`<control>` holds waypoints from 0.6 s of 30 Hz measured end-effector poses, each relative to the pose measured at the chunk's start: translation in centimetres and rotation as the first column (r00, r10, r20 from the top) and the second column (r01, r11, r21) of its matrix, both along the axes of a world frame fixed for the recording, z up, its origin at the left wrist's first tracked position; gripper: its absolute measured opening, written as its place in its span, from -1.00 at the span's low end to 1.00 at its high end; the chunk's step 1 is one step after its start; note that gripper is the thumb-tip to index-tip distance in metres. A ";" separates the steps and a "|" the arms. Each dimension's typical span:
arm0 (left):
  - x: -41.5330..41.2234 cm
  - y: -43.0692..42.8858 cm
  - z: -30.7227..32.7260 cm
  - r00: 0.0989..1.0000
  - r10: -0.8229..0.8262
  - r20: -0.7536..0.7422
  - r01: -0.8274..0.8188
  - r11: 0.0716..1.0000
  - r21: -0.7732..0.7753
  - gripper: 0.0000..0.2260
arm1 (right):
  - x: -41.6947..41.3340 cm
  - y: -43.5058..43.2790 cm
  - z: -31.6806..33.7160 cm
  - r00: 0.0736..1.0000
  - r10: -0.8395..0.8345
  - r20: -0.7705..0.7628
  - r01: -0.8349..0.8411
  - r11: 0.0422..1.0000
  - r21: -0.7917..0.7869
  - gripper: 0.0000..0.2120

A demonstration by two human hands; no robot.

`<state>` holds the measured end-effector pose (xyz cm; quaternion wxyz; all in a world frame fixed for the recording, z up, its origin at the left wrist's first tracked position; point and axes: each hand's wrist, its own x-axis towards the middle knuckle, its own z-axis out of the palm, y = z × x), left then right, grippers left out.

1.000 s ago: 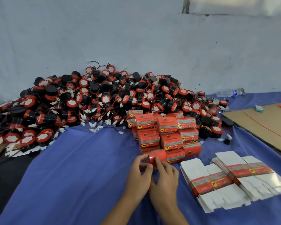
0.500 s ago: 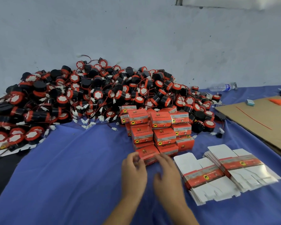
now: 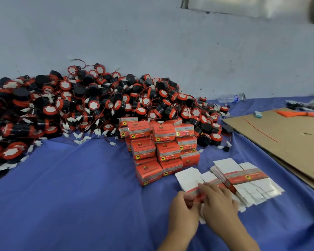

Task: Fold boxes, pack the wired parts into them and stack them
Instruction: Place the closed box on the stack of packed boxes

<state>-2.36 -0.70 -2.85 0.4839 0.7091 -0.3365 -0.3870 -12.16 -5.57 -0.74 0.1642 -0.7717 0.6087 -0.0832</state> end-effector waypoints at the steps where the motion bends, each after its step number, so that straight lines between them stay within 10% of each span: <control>1: 0.0 0.0 0.0 0.999 0.028 -0.032 -0.028 1.000 0.001 -0.81 | 0.1 0.1 0.1 1.000 0.004 0.022 -0.004 1.000 0.005 -0.48; 18: 1.5 0.7 1.5 0.819 0.152 -0.553 -0.201 0.979 -0.029 -0.81 | 2.6 1.3 2.6 0.982 0.005 0.189 0.007 0.998 -0.059 -0.58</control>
